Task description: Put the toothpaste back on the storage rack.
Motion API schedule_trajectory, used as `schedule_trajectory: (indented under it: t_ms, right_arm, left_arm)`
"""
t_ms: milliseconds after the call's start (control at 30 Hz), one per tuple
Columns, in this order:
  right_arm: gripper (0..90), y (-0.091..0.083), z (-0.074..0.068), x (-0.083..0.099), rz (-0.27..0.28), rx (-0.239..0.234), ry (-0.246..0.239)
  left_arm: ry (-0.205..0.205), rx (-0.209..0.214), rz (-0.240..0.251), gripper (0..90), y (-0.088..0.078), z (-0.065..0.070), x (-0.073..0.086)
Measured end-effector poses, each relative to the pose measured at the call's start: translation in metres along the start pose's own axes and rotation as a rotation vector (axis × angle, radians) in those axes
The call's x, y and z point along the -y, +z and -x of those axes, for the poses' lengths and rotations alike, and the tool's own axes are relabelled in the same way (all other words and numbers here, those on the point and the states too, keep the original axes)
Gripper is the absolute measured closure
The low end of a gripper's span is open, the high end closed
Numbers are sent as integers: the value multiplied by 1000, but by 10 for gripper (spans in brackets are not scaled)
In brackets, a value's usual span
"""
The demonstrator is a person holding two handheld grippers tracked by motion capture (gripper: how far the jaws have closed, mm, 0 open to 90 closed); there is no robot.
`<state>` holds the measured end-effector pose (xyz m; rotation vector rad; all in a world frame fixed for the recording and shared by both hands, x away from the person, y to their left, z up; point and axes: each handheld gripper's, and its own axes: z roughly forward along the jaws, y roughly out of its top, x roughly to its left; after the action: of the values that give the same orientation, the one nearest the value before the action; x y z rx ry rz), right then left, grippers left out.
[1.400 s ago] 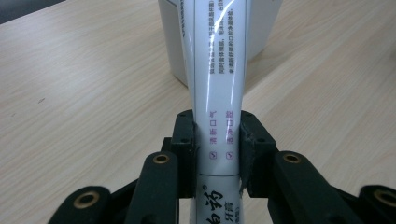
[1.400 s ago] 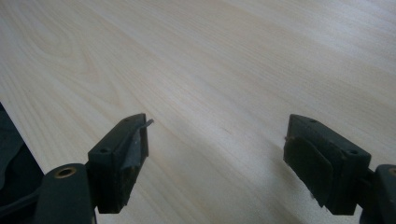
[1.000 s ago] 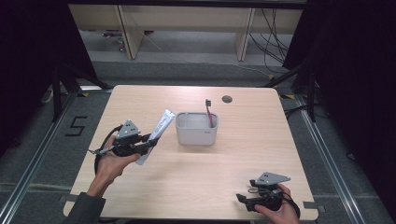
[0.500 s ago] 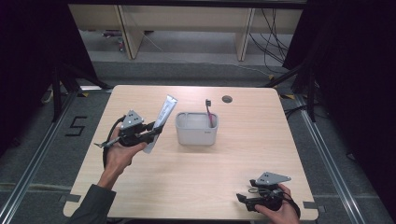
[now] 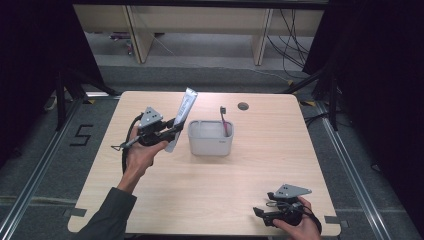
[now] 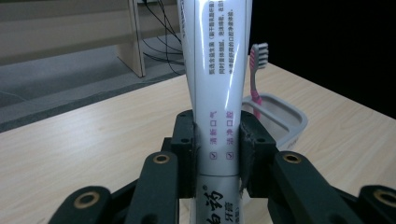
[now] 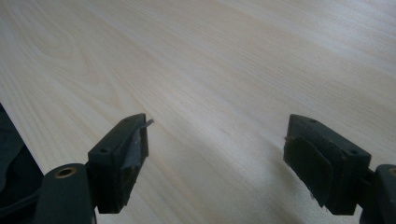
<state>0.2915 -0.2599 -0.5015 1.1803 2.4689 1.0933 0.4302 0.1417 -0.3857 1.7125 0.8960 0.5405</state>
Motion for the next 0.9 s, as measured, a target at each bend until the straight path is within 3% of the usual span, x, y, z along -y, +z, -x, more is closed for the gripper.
schedule_trajectory:
  t_ms: [267, 433, 900]
  right_arm:
    - [228, 0, 0, 0, 7, -4, 2]
    - [228, 0, 1, 0, 4, 2, -7]
    - [227, -1, 1, 0, 3, 1, -11]
  left_arm:
    - [-4, 2, 40, 706, 15, 8, -14]
    - [2, -1, 39, 706, 26, 11, -19]
    - [-29, -1, 69, 706, 57, 24, -30]
